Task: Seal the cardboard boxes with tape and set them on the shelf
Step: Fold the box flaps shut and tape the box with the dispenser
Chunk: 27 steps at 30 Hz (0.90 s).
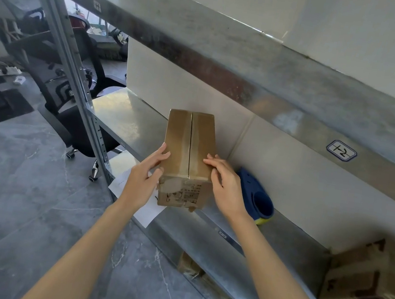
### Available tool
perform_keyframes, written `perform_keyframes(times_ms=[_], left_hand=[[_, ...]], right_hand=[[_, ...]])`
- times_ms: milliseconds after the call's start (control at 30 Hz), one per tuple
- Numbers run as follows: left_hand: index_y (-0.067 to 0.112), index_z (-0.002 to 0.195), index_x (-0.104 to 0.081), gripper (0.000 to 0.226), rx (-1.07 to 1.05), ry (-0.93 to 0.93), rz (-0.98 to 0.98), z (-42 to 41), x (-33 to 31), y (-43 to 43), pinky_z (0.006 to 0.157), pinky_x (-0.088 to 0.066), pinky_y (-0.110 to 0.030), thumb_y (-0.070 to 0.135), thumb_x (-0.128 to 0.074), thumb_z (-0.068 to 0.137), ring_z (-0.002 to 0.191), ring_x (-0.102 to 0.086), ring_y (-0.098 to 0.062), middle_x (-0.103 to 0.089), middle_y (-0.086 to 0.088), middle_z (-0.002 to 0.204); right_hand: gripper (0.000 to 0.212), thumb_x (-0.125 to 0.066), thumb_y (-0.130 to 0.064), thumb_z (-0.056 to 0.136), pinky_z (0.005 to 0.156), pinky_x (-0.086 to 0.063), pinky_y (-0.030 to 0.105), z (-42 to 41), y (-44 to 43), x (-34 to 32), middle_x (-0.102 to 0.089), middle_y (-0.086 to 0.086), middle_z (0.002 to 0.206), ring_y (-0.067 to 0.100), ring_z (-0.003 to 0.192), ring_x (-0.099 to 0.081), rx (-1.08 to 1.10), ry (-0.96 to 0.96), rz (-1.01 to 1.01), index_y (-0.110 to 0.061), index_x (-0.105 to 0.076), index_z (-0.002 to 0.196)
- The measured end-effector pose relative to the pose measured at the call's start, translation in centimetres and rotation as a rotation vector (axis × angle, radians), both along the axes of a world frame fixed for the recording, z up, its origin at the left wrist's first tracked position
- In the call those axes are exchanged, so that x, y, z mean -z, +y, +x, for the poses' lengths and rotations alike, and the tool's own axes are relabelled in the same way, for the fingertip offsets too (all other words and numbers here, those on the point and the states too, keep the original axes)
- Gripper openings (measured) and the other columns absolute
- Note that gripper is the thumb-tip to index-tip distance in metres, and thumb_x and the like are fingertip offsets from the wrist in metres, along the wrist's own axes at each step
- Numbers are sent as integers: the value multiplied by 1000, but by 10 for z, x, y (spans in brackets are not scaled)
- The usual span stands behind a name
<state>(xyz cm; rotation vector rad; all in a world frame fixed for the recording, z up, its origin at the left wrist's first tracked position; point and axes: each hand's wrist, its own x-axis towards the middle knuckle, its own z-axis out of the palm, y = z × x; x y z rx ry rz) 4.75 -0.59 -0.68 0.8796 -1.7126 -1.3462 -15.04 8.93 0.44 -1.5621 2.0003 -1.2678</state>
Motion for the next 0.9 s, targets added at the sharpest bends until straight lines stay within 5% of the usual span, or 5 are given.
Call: perform_keyframes(times_ms=[167,267,433,700,900], left_hand=[[13,131,-61,44,44,22,50,4,3,-7,103,-43,-15,-9,-39,101,140,-42,-14,-42,17,151],[12,135,-59,45,121,-6,69,12,1,-14,97,-45,-13,-8,-42,99,139,-43,-8,-40,14,154],[16,132,-62,52,141,-73,-9,17,-1,-22,93,-45,-9,-16,-45,93,129,-51,1,-43,10,153],[24,127,-64,48,72,-74,-96,14,7,-17,101,-51,-26,-10,-52,95,133,-51,-19,-47,13,149],[12,127,-66,41,-4,-73,-77,8,3,-12,100,-50,-26,-8,-56,93,123,-57,-14,-51,15,142]], right_hand=[[32,-46,-4,101,114,-32,25,1,-1,-3,-56,-2,139,3,135,-40,1,-36,37,-16,-63,126],[39,-52,-16,101,107,-30,9,-10,7,-17,-51,-10,143,-8,132,-38,-121,-79,122,-25,-53,138],[66,-52,5,87,98,-30,0,-26,11,-31,-48,-12,144,-1,132,-41,-228,11,280,-31,-45,142],[42,-48,-5,101,112,-37,21,-19,6,-18,-56,-7,140,0,132,-46,-118,-27,129,-24,-56,137],[39,-52,-4,98,104,-33,6,-13,4,-15,-60,-6,134,-2,126,-48,-55,-68,88,-20,-60,133]])
